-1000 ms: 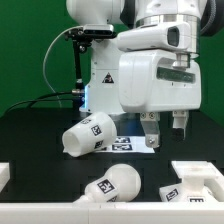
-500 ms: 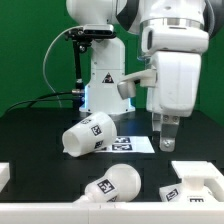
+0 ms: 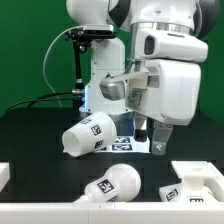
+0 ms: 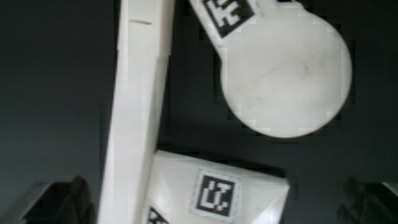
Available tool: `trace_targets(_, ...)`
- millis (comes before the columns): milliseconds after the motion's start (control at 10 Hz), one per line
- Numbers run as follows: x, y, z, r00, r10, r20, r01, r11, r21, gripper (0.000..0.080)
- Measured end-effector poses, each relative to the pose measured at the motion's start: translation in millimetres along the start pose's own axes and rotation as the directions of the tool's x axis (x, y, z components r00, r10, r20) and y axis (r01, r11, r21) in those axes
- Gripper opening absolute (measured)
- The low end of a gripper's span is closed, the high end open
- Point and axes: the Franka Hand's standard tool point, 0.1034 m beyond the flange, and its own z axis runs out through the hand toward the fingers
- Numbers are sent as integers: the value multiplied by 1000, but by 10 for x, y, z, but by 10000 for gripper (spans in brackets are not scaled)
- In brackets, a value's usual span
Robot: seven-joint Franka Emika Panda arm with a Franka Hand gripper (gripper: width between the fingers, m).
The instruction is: Assemble lamp
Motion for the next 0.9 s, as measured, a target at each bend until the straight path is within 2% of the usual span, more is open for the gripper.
trace_targets(200,-27,-10,12,1000,1,3,-1,1000,2,699)
trace_targets(300,-59,-68,86,1000,-5,5,5,1000,27,699)
trace_targets(400,-81,-108,176,1000,-3,6,3,999,40,699)
trace_targets(900,-202,-287,454,1000,18,6,-18,996,85,699)
